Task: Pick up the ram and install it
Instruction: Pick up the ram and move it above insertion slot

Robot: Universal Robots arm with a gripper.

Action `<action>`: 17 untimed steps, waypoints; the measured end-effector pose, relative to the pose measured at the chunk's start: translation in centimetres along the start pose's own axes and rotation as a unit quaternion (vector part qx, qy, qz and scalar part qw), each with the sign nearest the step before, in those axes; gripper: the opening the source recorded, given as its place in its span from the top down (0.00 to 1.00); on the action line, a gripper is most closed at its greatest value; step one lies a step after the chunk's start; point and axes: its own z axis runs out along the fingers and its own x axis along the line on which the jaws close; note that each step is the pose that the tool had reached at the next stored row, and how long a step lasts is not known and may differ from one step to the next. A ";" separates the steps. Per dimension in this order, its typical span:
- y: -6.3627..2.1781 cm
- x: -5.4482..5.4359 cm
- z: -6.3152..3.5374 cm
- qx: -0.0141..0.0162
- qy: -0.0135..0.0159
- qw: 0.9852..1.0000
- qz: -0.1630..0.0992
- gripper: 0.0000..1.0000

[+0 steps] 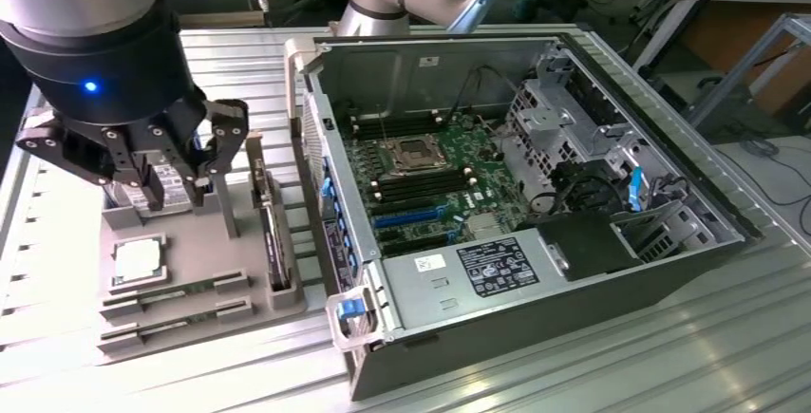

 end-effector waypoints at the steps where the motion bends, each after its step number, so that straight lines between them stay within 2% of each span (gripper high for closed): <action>1: -0.02 0.0 0.33 0.000 0.001 1.000 -0.020 0.64; 2: -0.03 0.0 0.64 -0.001 0.002 0.999 -0.041 0.64; 3: -0.05 0.0 0.99 -0.002 0.003 0.998 -0.067 0.64; 5: -0.08 0.0 1.69 -0.003 0.006 0.993 -0.115 0.64; 7: -0.10 0.0 2.02 -0.003 0.007 0.991 -0.137 0.64; 8: -0.11 0.1 2.25 -0.004 0.007 0.988 -0.153 0.64; 9: -0.13 0.1 2.63 -0.005 0.009 0.984 -0.178 0.64; 11: -0.14 0.1 2.93 -0.005 0.010 0.980 -0.199 0.64; 12: -0.16 0.1 3.23 -0.006 0.011 0.975 -0.220 0.64; 13: -0.17 0.1 3.56 -0.006 0.012 0.970 -0.242 0.64; 14: -0.18 0.1 3.77 -0.006 0.012 0.967 -0.256 0.64; 17: -0.21 0.1 4.41 -0.007 0.014 0.954 -0.298 0.64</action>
